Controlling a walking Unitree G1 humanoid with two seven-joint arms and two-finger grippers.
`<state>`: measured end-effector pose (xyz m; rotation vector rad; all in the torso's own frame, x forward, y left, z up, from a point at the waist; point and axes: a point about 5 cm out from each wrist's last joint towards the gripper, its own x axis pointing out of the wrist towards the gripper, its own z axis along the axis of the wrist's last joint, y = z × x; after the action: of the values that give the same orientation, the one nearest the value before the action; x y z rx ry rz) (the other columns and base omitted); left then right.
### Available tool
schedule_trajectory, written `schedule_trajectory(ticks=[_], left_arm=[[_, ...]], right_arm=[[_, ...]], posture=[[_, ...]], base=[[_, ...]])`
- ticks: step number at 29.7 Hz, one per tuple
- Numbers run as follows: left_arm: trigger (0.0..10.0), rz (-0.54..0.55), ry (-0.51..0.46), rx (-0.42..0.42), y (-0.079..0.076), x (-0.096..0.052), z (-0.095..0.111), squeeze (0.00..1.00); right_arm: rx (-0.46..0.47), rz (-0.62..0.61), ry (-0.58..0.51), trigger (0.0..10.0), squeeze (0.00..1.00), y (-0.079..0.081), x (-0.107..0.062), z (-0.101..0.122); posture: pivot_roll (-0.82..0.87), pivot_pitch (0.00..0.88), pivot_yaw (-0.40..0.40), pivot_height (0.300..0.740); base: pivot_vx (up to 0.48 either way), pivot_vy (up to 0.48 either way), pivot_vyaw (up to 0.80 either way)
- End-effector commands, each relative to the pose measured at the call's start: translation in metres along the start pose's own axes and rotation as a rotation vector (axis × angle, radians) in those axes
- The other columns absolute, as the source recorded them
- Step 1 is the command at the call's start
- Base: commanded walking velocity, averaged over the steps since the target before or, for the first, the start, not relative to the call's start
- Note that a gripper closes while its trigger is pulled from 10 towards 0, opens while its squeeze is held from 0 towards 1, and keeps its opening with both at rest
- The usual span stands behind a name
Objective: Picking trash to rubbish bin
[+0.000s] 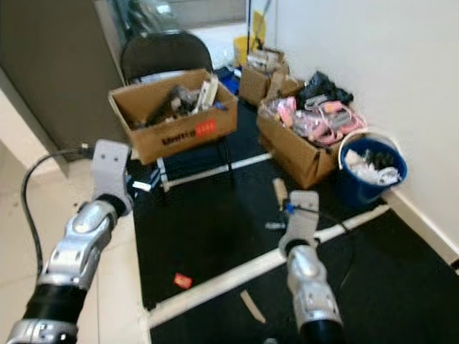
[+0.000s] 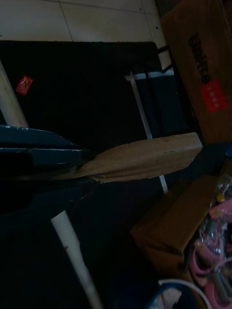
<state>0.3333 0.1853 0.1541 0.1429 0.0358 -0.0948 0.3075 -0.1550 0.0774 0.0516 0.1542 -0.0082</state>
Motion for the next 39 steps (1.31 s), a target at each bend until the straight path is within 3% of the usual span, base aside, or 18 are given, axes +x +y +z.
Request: schedule_trajectory(ticks=[1, 15, 19, 24, 39], left_arm=[[10.0, 0.009, 0.029, 0.004, 0.003, -0.003, -0.007, 0.0], [10.0, 0.004, 0.032, 0.006, 0.001, -0.004, -0.007, 0.0], [10.0, 0.002, 0.032, 0.005, 0.0, -0.004, -0.007, 0.0], [10.0, 0.003, 0.034, 0.005, 0.0, -0.005, -0.007, 0.0], [10.0, -0.001, 0.037, 0.008, -0.001, -0.005, -0.008, 0.0]], right_arm=[[-0.002, 0.002, 0.008, 10.0, 0.0, -0.001, -0.001, -0.003], [-0.062, 0.054, -0.006, 10.0, 0.0, 0.006, 0.001, 0.001], [-0.088, 0.071, -0.006, 10.0, 0.0, 0.009, 0.002, 0.002], [-0.038, 0.027, -0.015, 10.0, 0.0, 0.006, 0.003, 0.003], [-0.036, 0.02, 0.001, 10.0, 0.0, 0.003, 0.002, 0.0]], posture=[[0.03, 0.134, 0.076, 0.74], [0.03, 0.142, 0.075, 0.74], [0.03, 0.144, 0.073, 0.74], [0.03, 0.145, 0.069, 0.74], [0.03, 0.146, 0.071, 0.74]], base=[[0.356, 0.0, 0.0], [0.358, 0.0, 0.0], [0.357, 0.0, 0.8], [0.356, 0.0, 0.32], [0.356, 0.0, 0.0]])
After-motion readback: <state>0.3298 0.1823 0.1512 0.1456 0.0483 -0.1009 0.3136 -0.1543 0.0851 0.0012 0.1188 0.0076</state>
